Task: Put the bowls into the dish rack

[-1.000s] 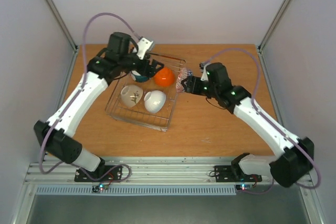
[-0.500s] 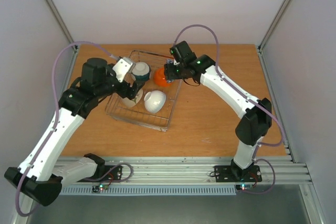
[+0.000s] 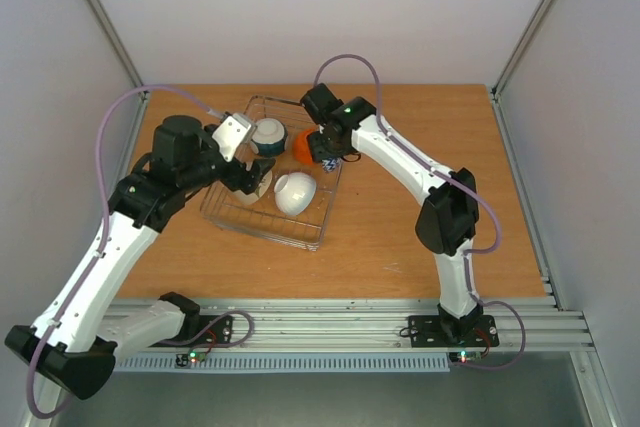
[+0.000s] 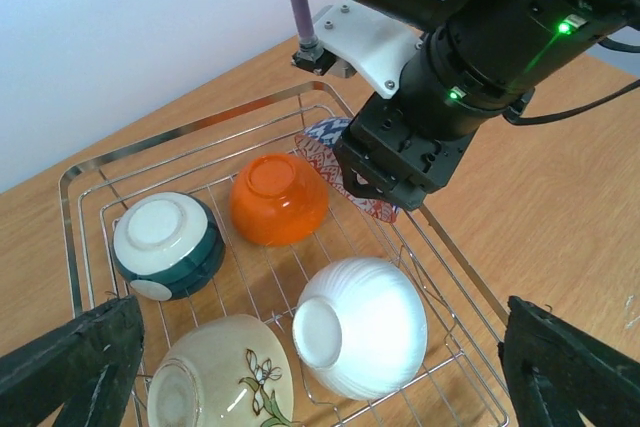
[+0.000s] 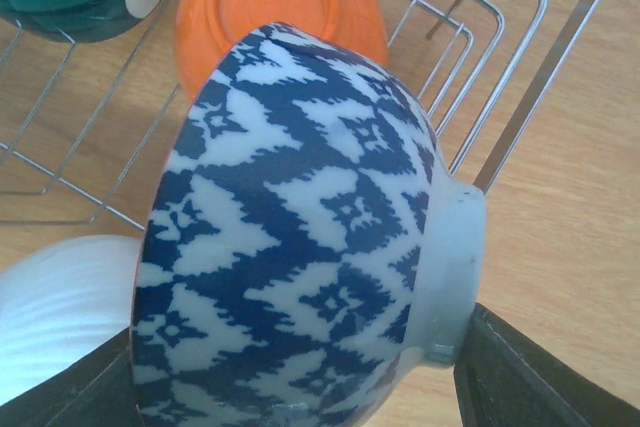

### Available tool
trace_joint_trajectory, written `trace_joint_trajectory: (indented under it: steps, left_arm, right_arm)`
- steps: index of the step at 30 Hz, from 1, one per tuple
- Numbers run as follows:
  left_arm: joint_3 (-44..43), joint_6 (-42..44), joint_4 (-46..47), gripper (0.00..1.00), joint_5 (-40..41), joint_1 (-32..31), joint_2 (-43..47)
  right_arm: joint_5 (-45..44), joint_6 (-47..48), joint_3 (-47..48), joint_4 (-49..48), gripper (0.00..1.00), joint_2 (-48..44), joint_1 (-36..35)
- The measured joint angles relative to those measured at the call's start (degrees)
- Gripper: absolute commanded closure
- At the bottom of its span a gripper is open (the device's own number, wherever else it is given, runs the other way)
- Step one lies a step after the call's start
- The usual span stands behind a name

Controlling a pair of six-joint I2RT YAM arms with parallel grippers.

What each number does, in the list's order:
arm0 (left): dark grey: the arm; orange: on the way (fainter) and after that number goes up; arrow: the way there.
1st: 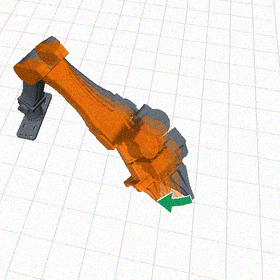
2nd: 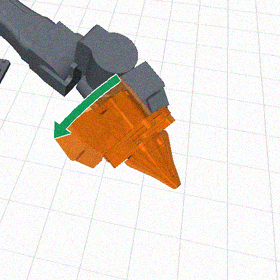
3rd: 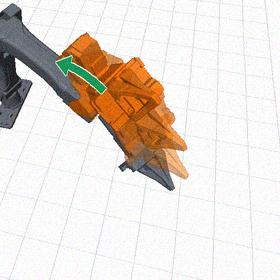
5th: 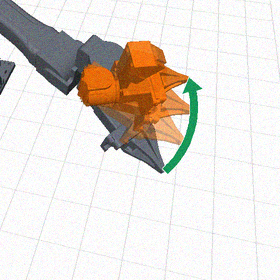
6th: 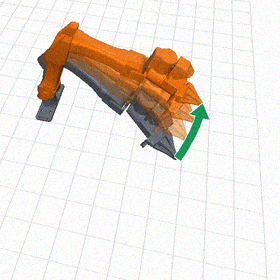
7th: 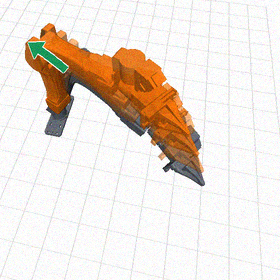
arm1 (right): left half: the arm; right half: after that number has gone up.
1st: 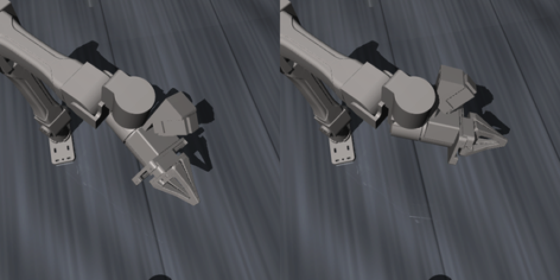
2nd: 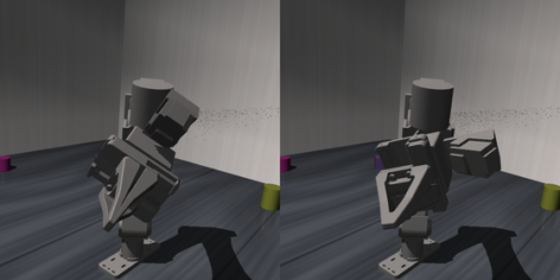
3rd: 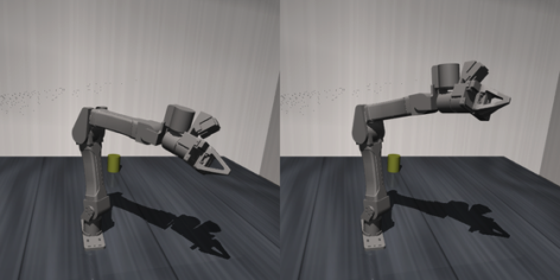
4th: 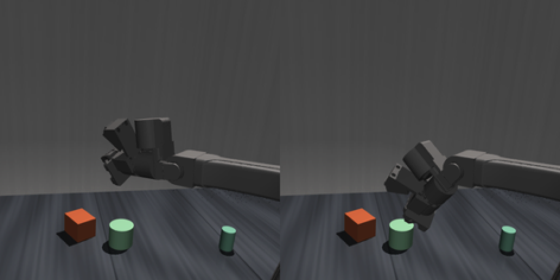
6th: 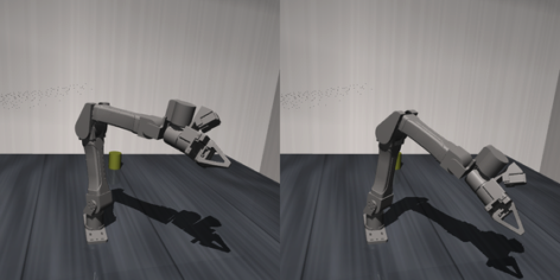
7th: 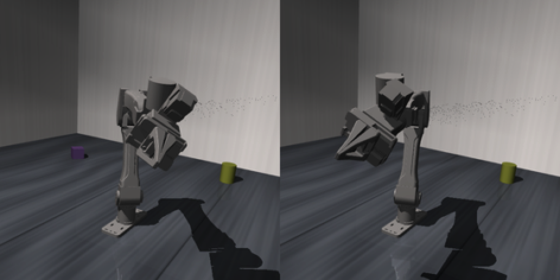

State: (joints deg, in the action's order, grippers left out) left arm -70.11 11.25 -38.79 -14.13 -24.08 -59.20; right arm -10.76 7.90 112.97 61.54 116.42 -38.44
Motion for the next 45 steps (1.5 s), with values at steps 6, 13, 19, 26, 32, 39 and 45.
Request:
trace_joint_trajectory:
  steps: [6, 13, 19, 26, 32, 39, 45]
  left_arm:
    - [0.87, 0.0, 0.04, 0.02, -0.11, 0.02, 1.03]
    - [1.07, 0.0, 0.31, 0.02, -0.42, 0.04, 1.81]
    - [1.4, -0.02, 0.48, 0.01, -0.52, 0.07, 3.06]
    - [1.62, -0.02, 0.5, 0.01, -0.68, 0.07, 4.02]
    - [1.79, -0.02, 0.52, 0.01, -0.83, 0.07, 4.52]
    - [2.38, -0.04, 0.66, 0.01, -0.9, 0.07, 5.62]
    - [2.67, -0.04, 0.9, 0.01, -0.92, 0.07, 5.7]
  right_arm:
    - [-2.78, 1.38, 9.25, 6.56, 0.99, 5.18, -0.37]
    - [-5.57, 3.3, 19.23, 14.88, 0.99, 12.81, -1.49]
    - [-6.32, 4.24, 20.06, 17.46, 0.99, 15.37, -3.23]
    - [-9.68, 4.72, 20.7, 19.08, 0.99, 16.09, -4.76]
    - [-11.8, 5.01, 22.88, 20.81, 0.99, 18.4, -5.42]
    - [-14.36, 5.16, 27.69, 23.47, 0.99, 23.47, -5.62]
    - [-16.41, 5.2, 32.79, 26.36, 0.98, 26.6, -5.66]
